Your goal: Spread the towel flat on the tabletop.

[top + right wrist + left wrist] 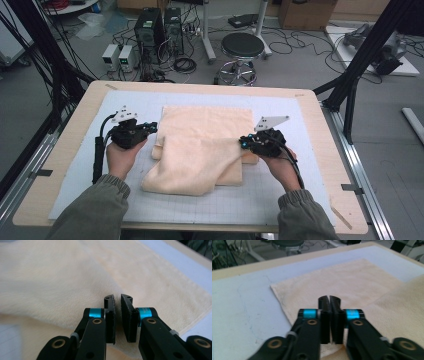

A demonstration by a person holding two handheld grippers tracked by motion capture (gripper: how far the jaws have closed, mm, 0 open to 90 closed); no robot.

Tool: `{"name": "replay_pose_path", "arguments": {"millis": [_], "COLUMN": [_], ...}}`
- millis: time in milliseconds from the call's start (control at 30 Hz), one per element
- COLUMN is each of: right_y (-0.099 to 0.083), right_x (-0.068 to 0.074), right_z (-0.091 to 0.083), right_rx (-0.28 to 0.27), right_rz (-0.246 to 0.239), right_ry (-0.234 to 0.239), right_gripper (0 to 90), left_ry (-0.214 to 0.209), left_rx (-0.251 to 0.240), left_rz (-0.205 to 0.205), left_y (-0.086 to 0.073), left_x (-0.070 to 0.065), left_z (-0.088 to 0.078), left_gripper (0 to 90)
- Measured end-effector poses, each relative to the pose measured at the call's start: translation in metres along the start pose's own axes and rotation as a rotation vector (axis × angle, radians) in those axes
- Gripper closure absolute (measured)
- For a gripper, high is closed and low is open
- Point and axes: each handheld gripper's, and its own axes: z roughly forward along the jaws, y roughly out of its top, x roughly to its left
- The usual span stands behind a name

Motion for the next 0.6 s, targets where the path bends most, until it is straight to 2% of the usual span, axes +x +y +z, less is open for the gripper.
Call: {"name": "replay_pose_path", "arguments": {"millis": [33, 100, 167, 233, 300, 400, 433, 533, 600], "right_y": [-0.001, -0.004, -0.005, -0.004, -0.002, -0.005, -0.007, -0.018, -0.028], "right_x": [-0.005, -0.010, -0.011, -0.006, 0.003, 0.023, 0.030, 0.049, 0.061], "right_z": [0.009, 0.016, 0.014, 0.007, -0.004, -0.024, -0.029, -0.037, -0.038], "right_rx": [0.015, 0.030, 0.022, -0.014, -0.043, -0.088, -0.099, -0.097, -0.095], "right_rz": [0.009, 0.031, 0.044, 0.028, 0.005, -0.054, -0.059, -0.107, -0.124], "right_ry": [-0.009, -0.012, 0.005, 0.028, 0.039, 0.067, 0.081, 0.115, 0.158], "right_gripper": [74.6, 69.8, 65.9, 62.2, 60.4, 59.2, 59.1, 58.3, 58.1], "left_ry": [-0.018, -0.049, -0.081, -0.117, -0.154, -0.191, -0.198, -0.220, -0.244], "left_rx": [0.013, 0.033, 0.034, 0.019, 0.019, 0.015, 0.012, 0.032, 0.042], "left_rz": [-0.008, 0.022, 0.054, 0.062, 0.096, 0.138, 0.145, 0.182, 0.207], "left_y": [-0.001, -0.003, -0.003, -0.004, -0.005, -0.010, -0.014, -0.028, -0.046], "left_x": [0.001, -0.001, -0.005, -0.009, -0.015, -0.024, -0.027, -0.034, -0.038], "left_z": [0.003, 0.004, 0.000, -0.007, -0.015, -0.029, -0.033, -0.043, -0.050], "left_gripper": [77.8, 71.5, 67.5, 64.1, 61.2, 57.3, 56.3, 53.4, 50.6]}}
